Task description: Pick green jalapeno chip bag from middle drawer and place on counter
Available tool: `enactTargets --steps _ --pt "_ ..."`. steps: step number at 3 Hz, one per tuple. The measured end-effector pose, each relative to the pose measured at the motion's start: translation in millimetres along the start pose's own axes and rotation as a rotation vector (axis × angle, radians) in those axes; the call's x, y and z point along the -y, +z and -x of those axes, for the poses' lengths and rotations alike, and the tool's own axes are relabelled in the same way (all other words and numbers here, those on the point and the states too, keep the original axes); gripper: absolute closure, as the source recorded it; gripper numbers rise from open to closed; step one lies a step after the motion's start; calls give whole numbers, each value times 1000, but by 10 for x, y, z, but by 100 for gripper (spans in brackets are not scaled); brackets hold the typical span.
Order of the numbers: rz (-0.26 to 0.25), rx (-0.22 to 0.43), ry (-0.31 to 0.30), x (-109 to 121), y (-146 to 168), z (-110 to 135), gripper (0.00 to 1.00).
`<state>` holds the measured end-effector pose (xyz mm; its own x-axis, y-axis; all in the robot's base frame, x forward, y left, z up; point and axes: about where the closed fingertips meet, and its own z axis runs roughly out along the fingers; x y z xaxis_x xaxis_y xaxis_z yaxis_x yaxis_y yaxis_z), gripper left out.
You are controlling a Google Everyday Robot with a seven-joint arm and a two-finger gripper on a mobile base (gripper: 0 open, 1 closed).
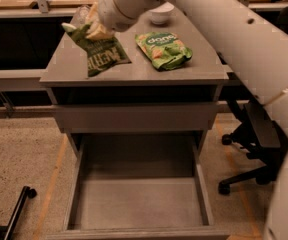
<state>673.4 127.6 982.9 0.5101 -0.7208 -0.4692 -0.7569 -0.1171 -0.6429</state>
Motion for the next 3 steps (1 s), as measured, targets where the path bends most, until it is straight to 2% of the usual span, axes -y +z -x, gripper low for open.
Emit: enactTargets --steps 1,2,3 --pt "-19 -34 -39 422 162 -142 91" --pt "-53 -47 -29 768 216 -396 77" --pt "-81 -31 -1 973 277 -601 55"
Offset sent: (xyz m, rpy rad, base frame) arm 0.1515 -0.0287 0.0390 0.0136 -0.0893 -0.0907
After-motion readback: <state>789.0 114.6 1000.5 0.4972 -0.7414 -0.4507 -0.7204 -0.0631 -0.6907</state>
